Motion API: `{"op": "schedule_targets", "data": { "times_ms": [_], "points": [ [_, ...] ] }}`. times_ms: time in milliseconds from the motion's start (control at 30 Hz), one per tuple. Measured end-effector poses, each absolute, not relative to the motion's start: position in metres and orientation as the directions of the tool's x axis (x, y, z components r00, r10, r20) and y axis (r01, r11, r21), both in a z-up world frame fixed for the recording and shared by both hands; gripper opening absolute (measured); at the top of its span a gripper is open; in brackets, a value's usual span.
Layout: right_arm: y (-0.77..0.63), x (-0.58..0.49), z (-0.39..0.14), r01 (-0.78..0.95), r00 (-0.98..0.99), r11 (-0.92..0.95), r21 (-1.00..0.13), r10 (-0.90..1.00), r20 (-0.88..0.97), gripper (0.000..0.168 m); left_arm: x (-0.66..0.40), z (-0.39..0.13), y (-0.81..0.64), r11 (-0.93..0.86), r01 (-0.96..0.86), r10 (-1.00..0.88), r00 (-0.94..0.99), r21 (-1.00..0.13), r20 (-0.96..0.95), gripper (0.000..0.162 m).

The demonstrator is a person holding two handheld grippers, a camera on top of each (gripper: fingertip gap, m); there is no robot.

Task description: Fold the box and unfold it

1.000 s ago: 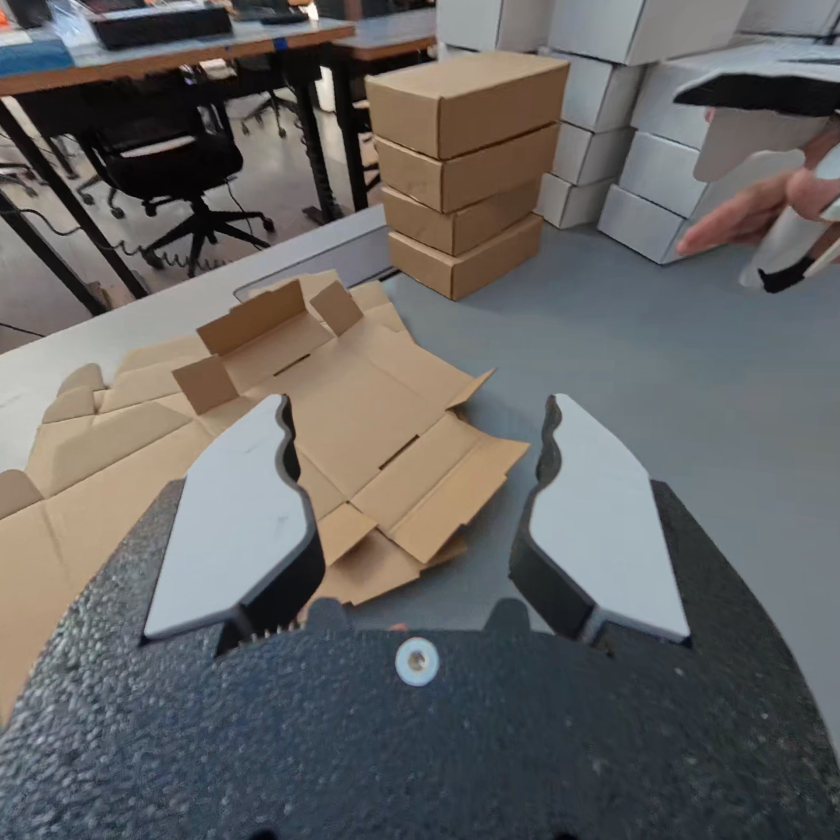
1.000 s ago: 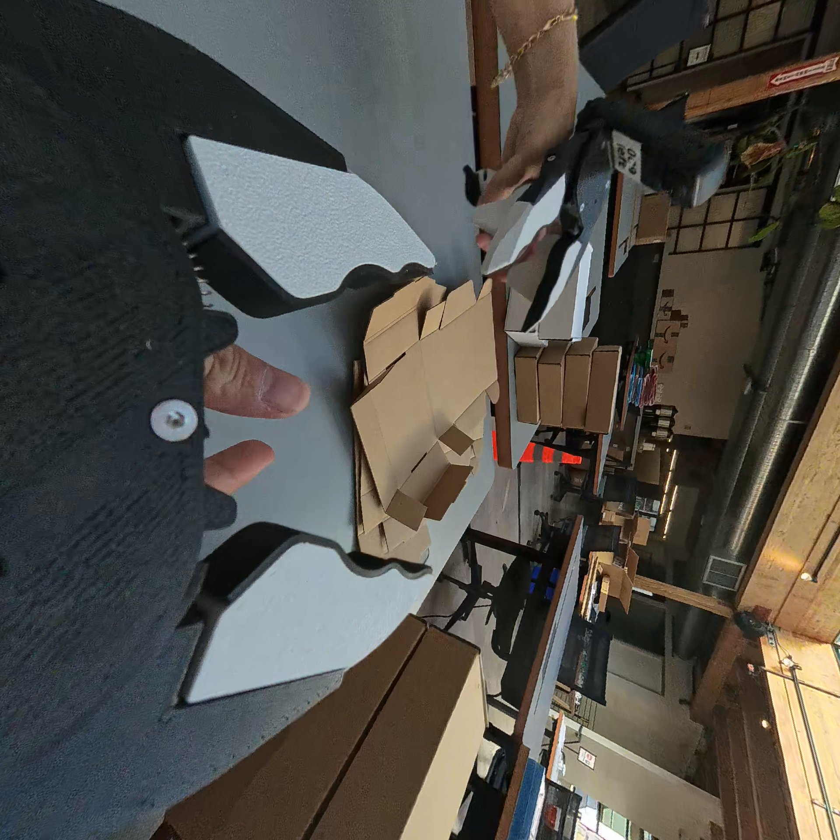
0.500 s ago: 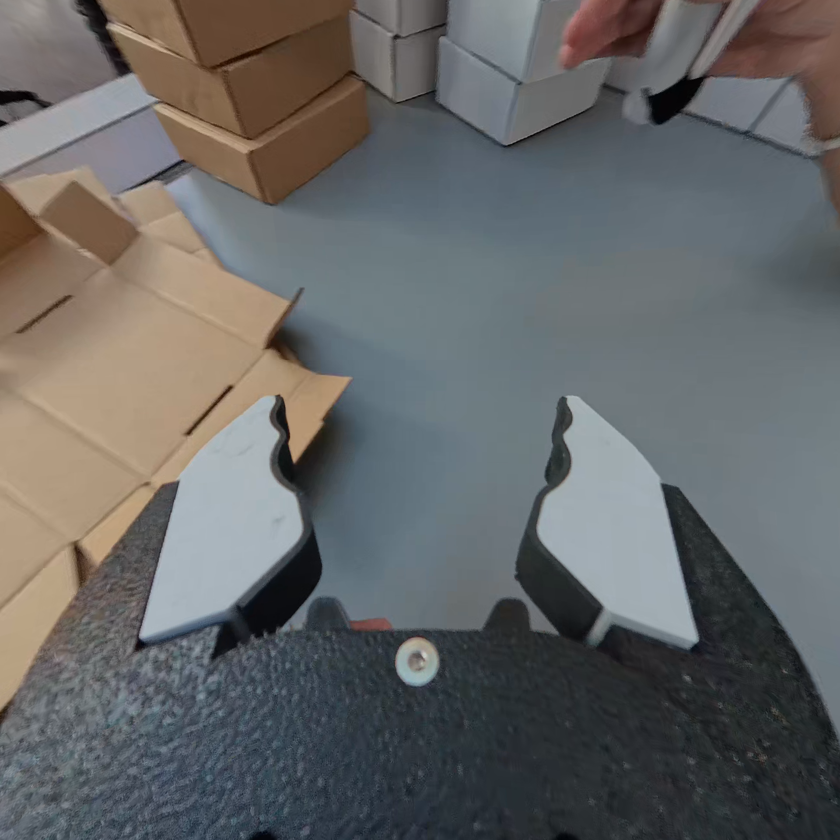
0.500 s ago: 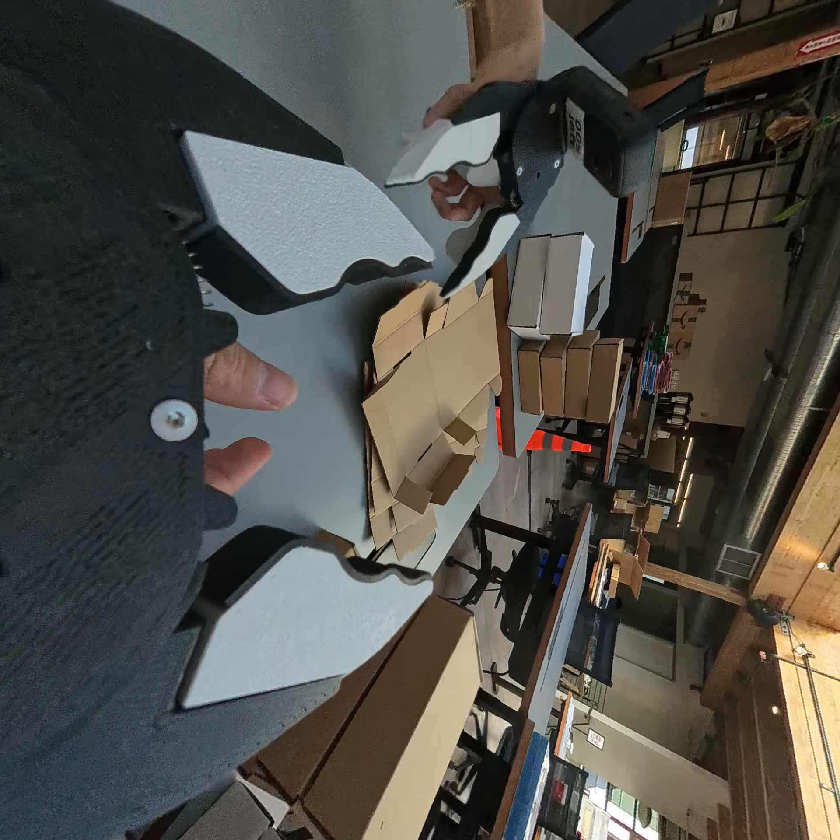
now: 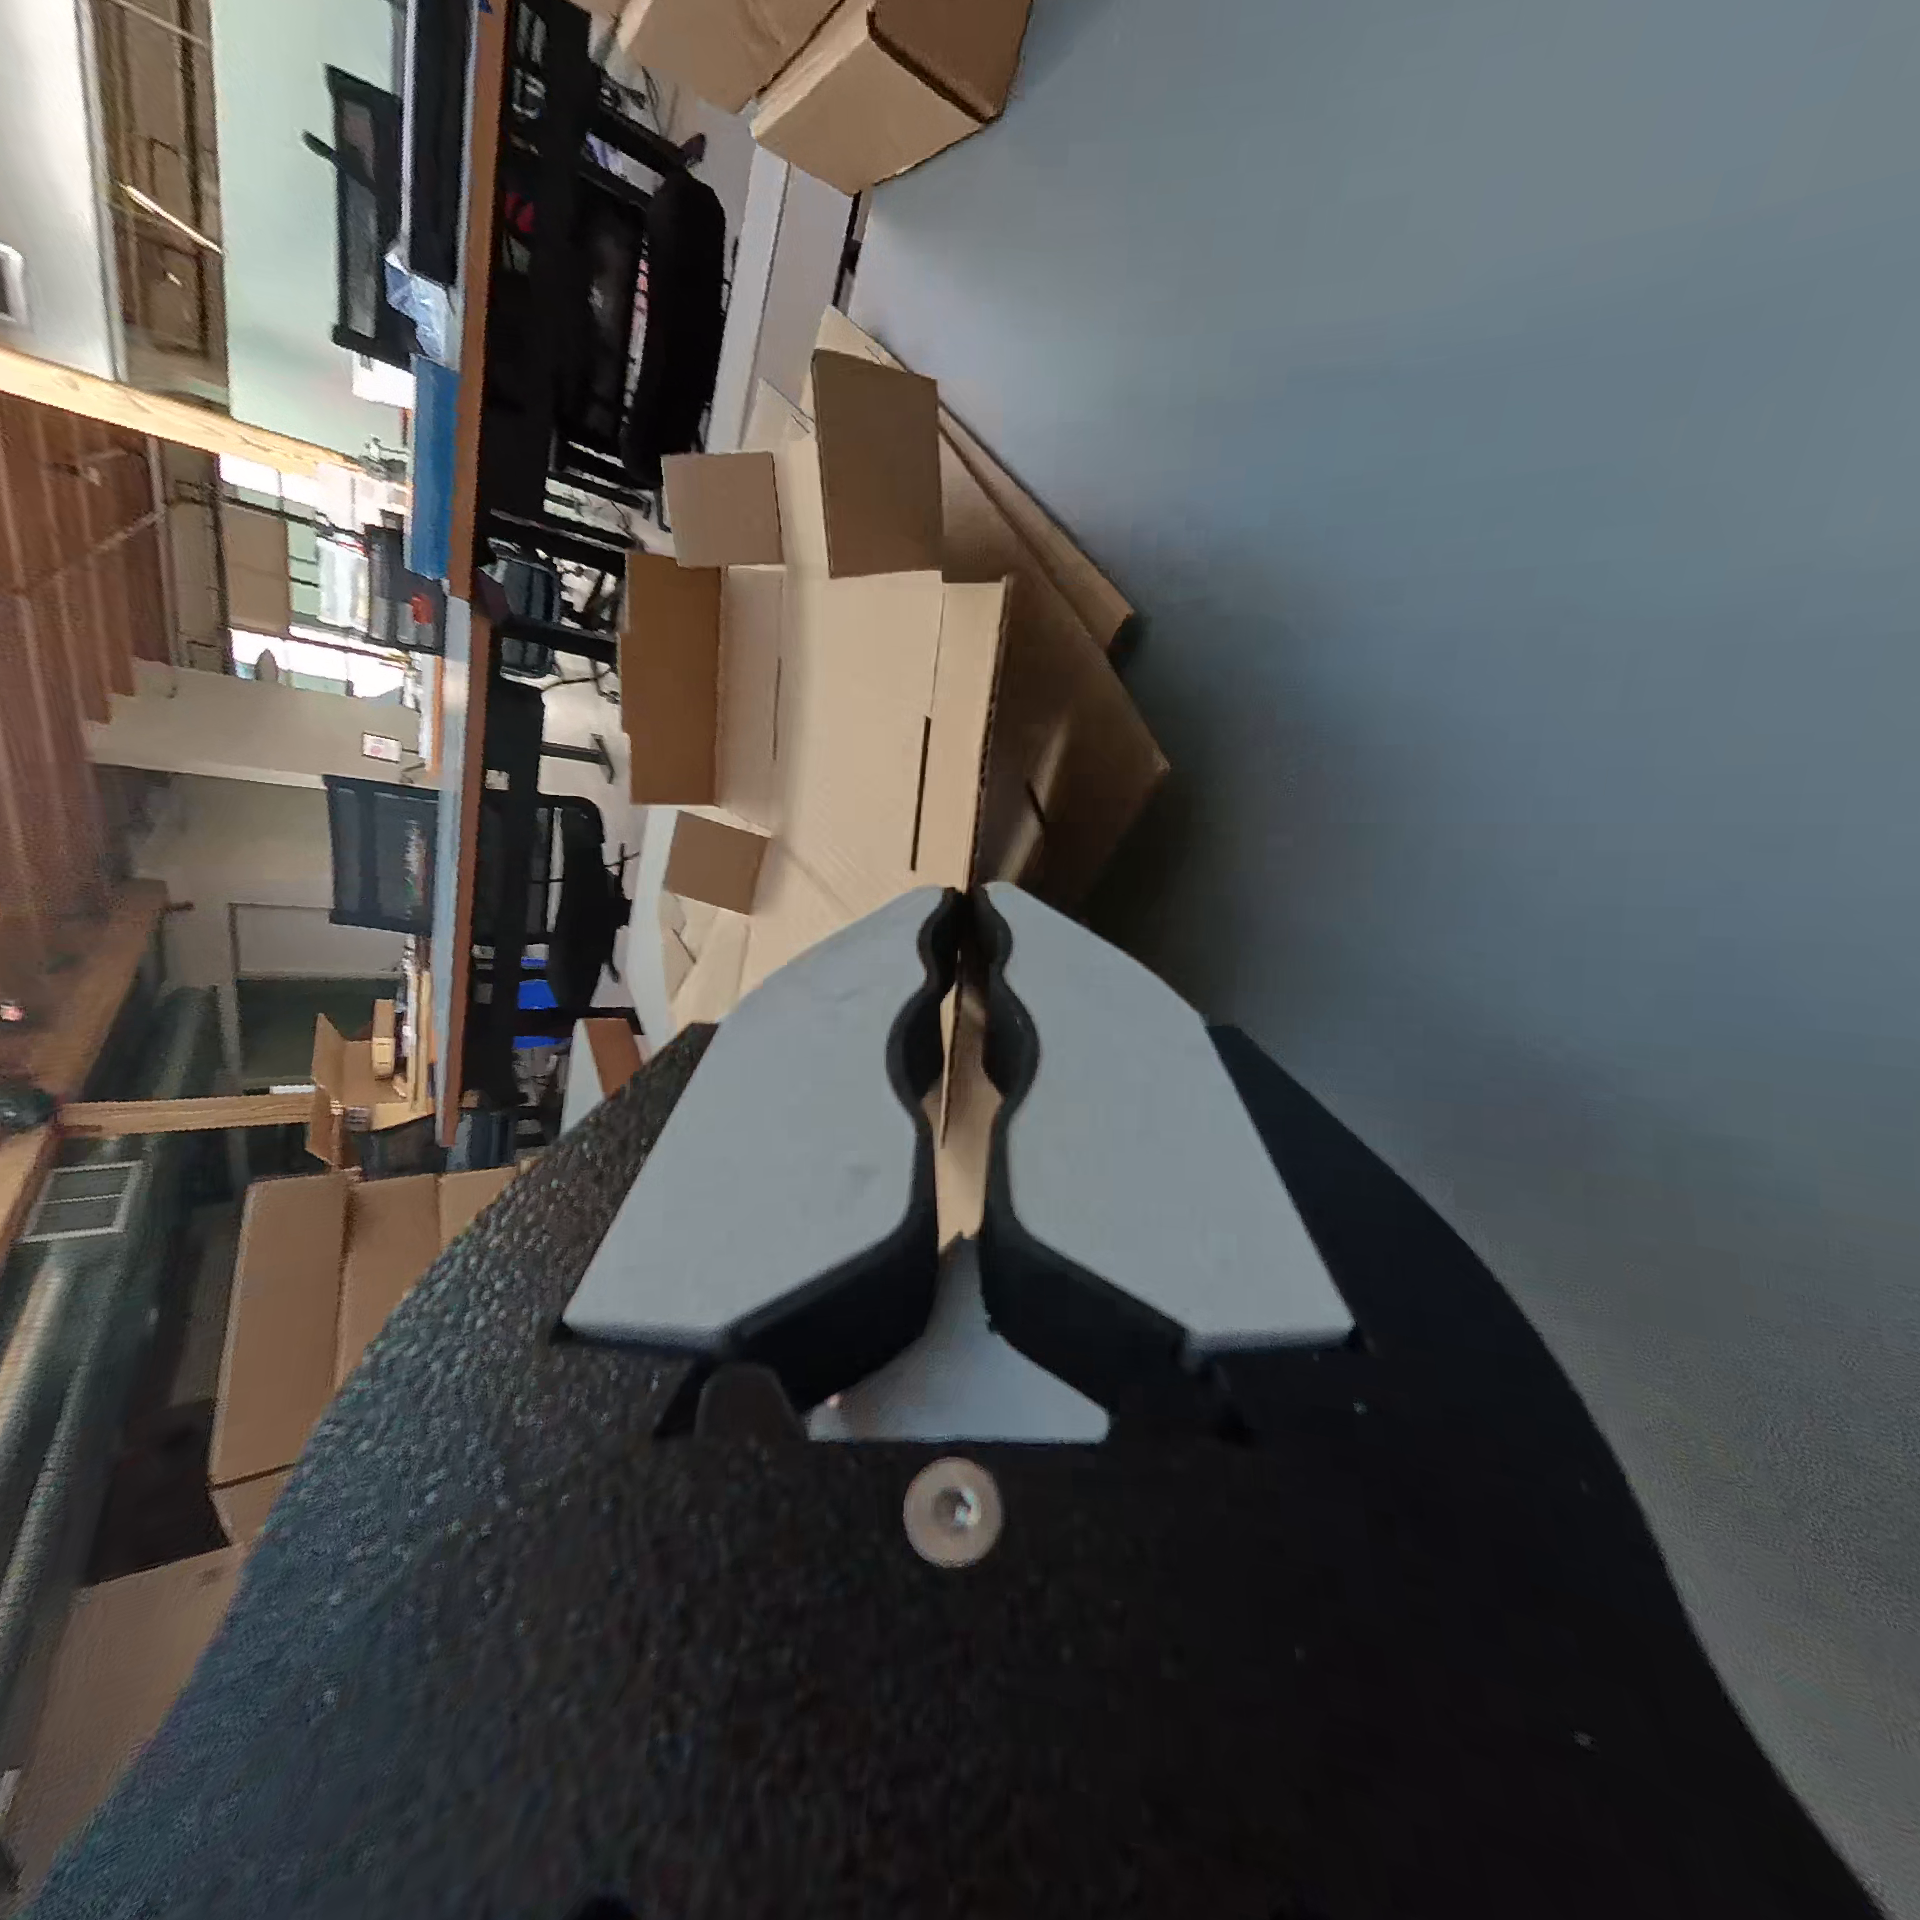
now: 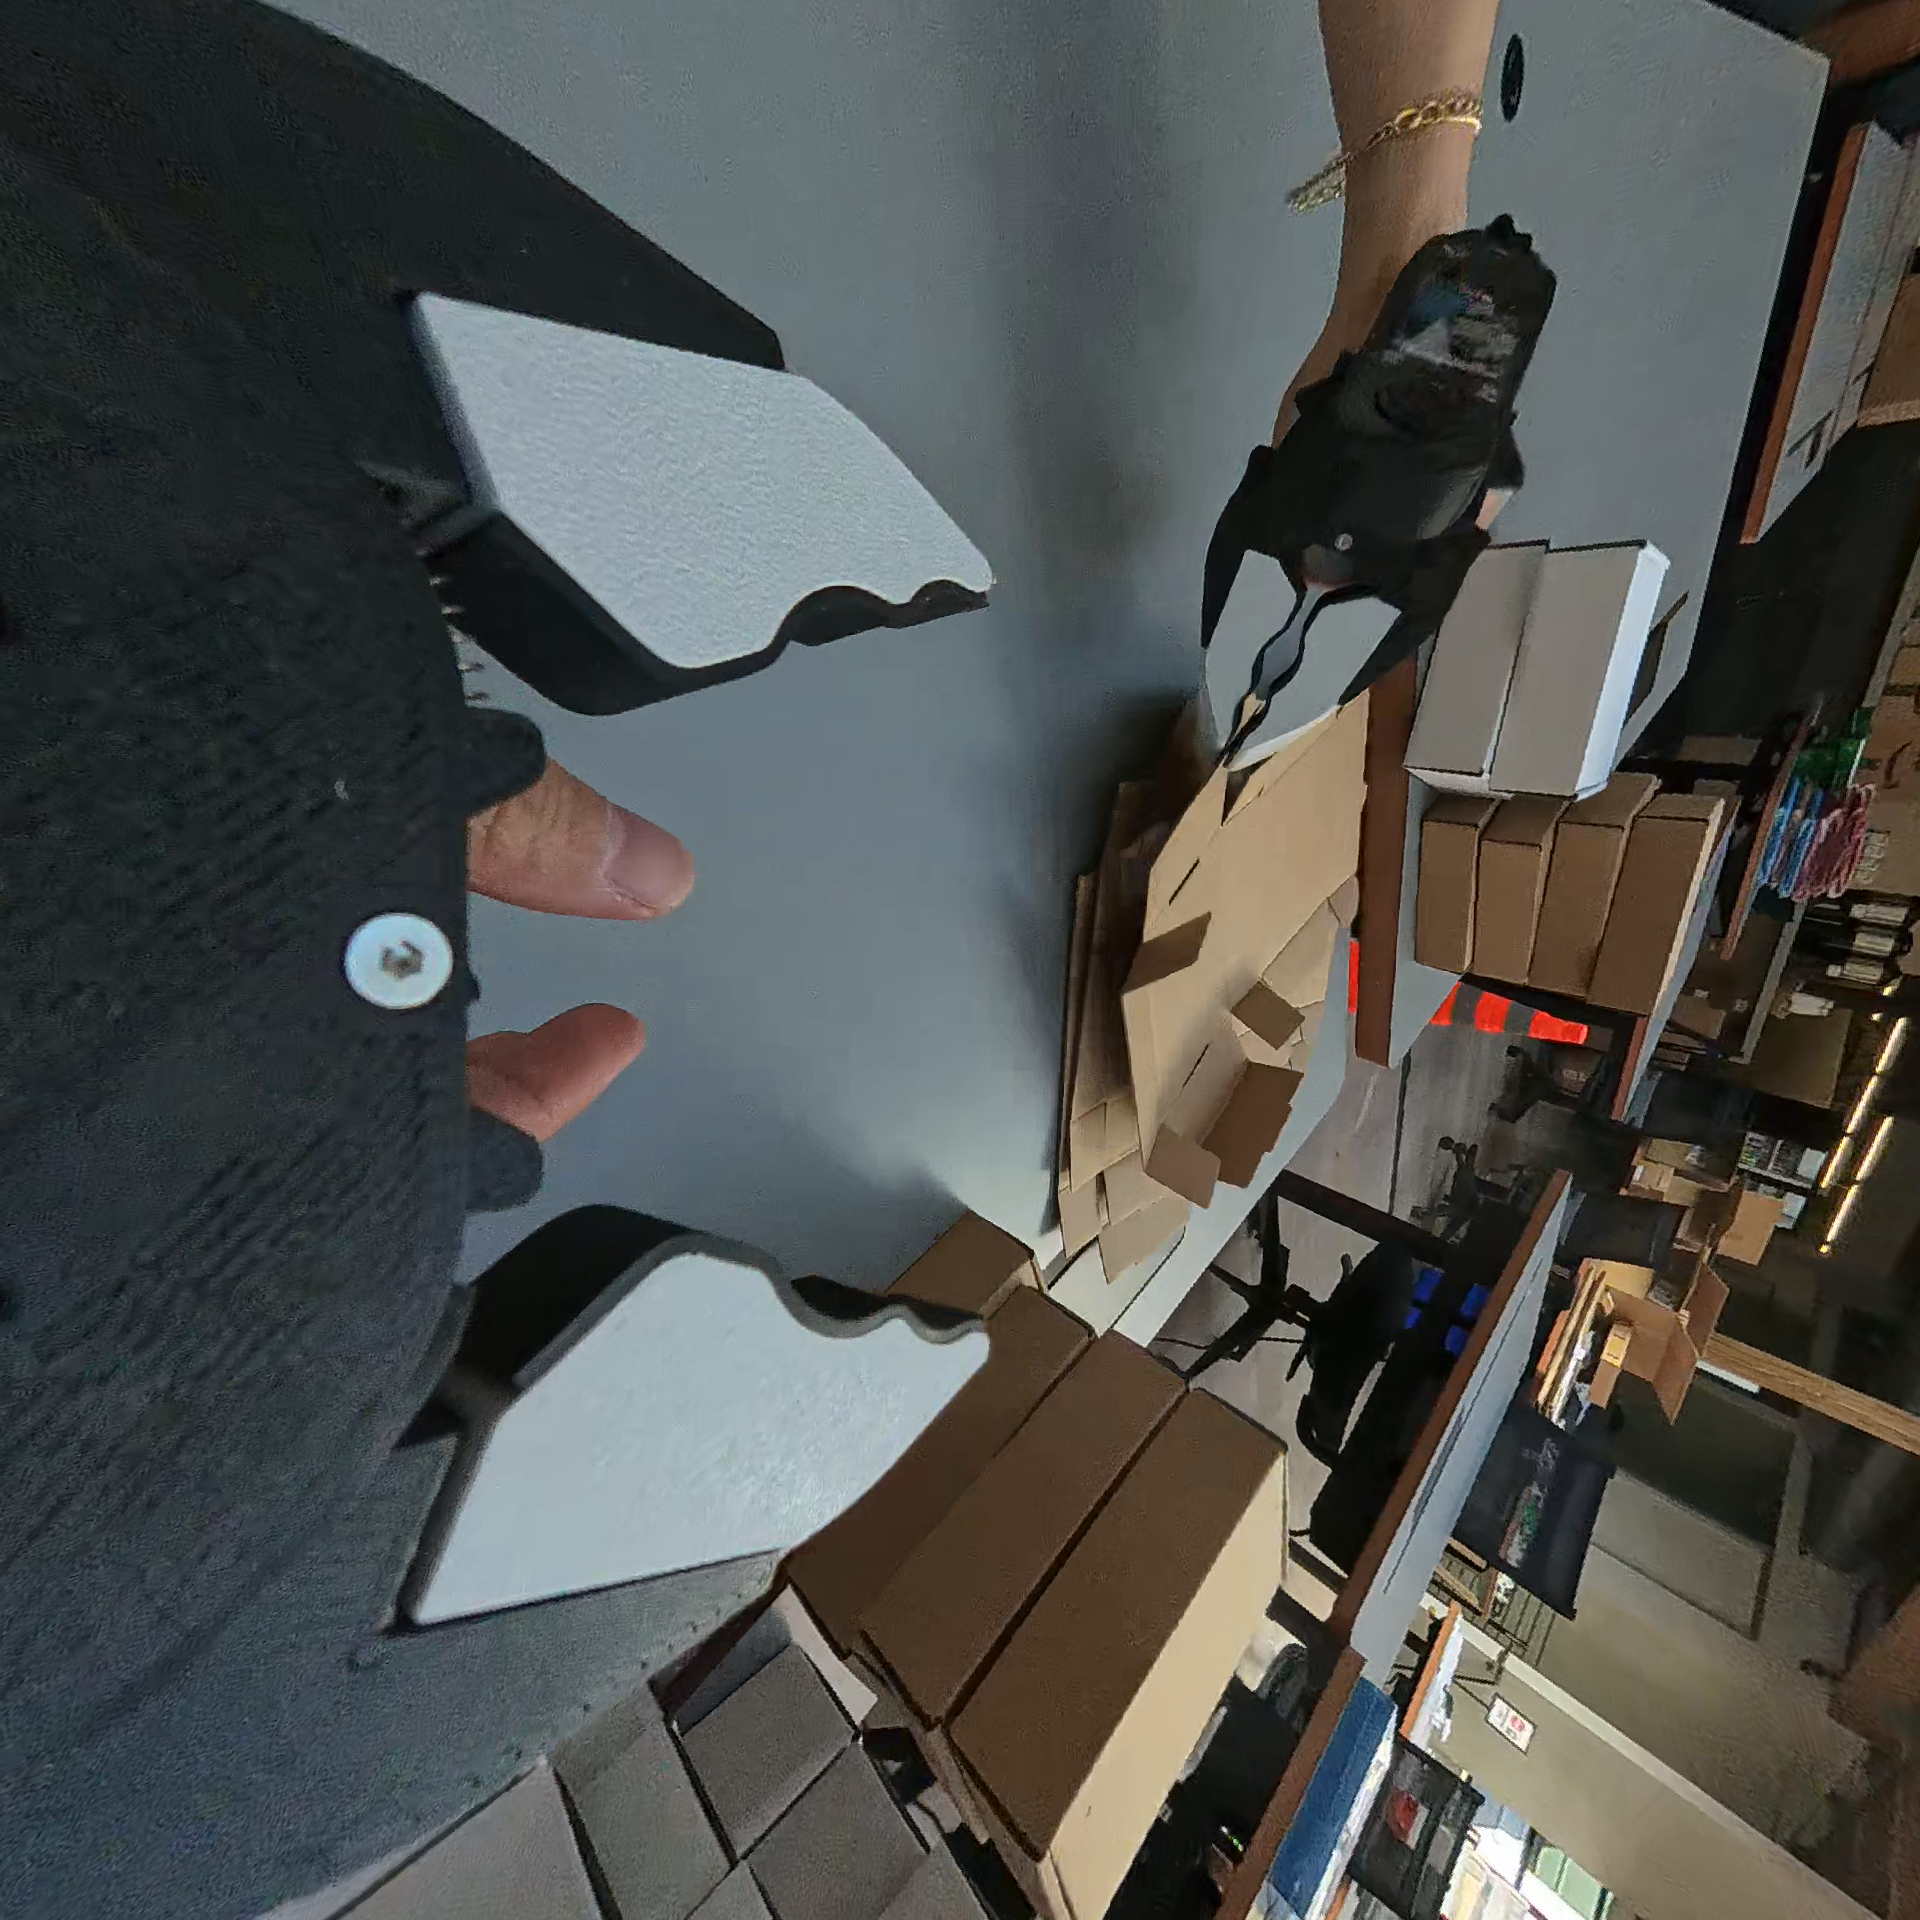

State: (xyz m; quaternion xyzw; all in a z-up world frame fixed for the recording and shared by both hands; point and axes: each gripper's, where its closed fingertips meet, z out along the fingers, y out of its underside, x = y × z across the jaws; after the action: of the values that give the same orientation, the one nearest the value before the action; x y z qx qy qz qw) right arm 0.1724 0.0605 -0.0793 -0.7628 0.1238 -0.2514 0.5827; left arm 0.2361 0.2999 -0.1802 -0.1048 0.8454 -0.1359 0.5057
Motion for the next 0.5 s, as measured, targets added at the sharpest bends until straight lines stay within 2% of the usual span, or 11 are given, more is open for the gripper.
{"op": "schedule_targets", "data": {
  "times_ms": [33,167,233,300,400,500],
  "points": [
    [0.057,0.170,-0.080,0.102,0.842,-0.292,-0.951,-0.483,0.239,0.122,0.233,-0.166,0.296,0.953,0.002,-0.275,-0.409,-0.303,-0.870,0.002],
    [0.041,0.167,-0.072,0.111,0.820,-0.261,-0.959,-0.521,0.237,0.121,0.202,-0.107,0.264,0.987,0.106,-0.095,-0.221,-0.121,-0.971,0.003],
    [0.031,0.166,-0.061,0.120,0.804,-0.218,-0.969,-0.551,0.224,0.121,0.176,-0.087,0.237,0.984,0.132,-0.087,-0.205,-0.116,-0.975,0.003],
    [0.019,0.165,-0.052,0.138,0.787,-0.183,-0.973,-0.576,0.220,0.121,0.143,-0.077,0.202,0.971,0.167,-0.129,-0.248,-0.174,-0.960,0.002],
    [-0.004,0.163,-0.041,0.131,0.764,-0.137,-0.982,-0.618,0.188,0.119,0.088,-0.090,0.142,0.929,0.192,-0.212,-0.422,-0.315,-0.881,0.002],
    [-0.021,0.157,-0.040,0.045,0.783,-0.084,-0.996,-0.616,0.087,0.102,0.041,-0.120,0.078,0.849,0.207,-0.279,-0.606,-0.486,-0.745,0.005]
  ]
}}
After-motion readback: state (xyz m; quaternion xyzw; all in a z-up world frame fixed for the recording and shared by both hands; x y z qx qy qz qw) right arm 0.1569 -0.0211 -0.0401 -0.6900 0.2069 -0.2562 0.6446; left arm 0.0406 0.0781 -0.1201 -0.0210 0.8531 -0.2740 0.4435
